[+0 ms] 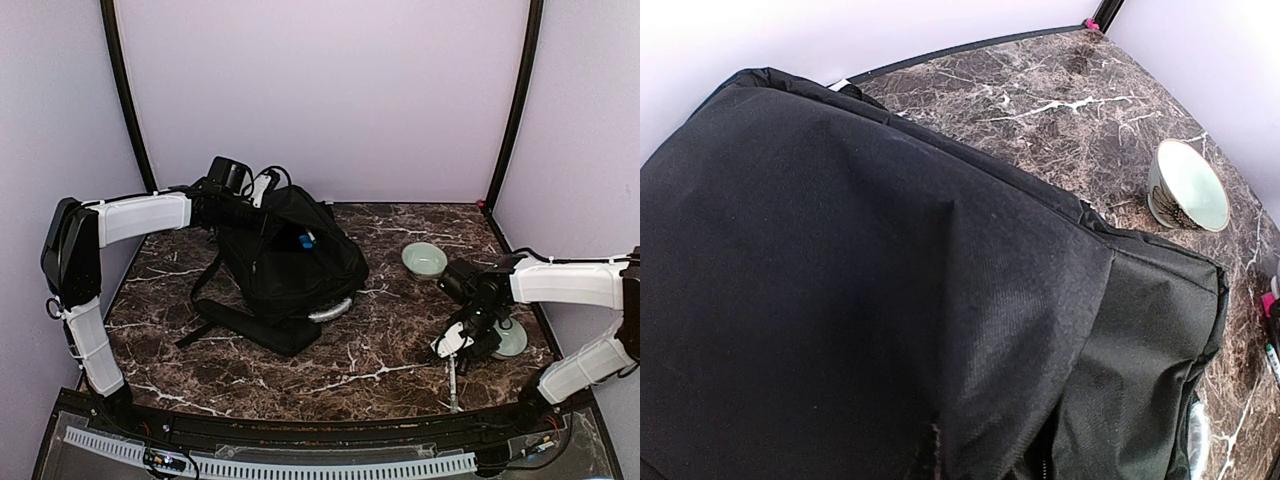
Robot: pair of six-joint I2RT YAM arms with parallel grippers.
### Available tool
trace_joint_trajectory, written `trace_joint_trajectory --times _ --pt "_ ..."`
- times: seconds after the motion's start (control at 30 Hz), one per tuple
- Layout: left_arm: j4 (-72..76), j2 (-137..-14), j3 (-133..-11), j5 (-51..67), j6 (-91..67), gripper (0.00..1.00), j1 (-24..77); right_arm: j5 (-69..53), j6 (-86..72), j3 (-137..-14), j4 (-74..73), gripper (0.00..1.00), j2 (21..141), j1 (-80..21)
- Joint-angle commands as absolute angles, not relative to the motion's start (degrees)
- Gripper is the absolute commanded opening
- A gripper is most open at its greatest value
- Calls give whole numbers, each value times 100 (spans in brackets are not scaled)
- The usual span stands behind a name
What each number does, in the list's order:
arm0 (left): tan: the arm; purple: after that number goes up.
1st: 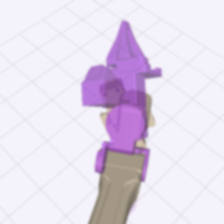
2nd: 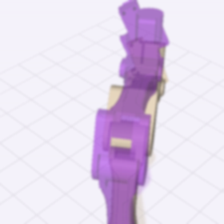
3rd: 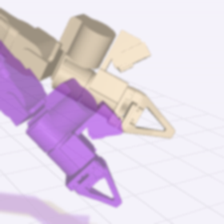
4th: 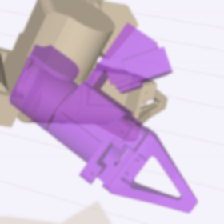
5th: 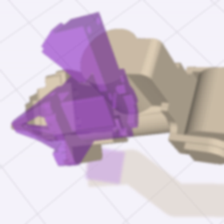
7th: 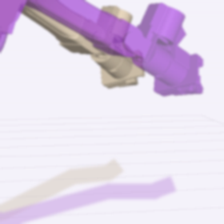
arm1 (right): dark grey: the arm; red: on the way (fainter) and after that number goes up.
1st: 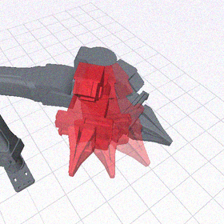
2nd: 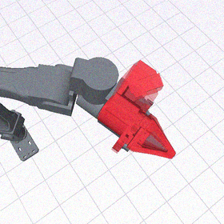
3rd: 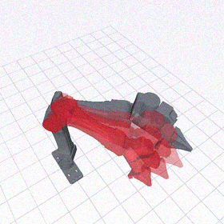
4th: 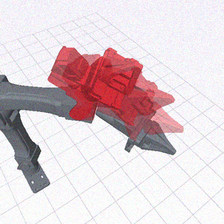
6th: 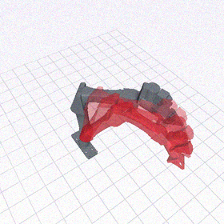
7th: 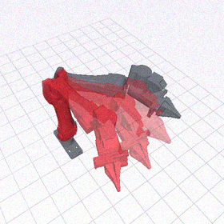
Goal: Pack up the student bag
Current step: Move the pen to the center of the board.
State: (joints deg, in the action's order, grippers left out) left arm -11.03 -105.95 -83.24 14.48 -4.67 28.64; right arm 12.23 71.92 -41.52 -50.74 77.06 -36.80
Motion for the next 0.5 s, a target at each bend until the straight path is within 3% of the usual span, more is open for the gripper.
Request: trace_joint_trajectory --times 0.0,0.47 --pt "-995 -10450 -8557 1818 -431 3 3010 1477 7495 -4115 -4919 66 7806 -3750" --pt "-1013 -10415 -8569 1833 -431 3 3011 547 6523 -5635 -4524 35 9544 -3755"
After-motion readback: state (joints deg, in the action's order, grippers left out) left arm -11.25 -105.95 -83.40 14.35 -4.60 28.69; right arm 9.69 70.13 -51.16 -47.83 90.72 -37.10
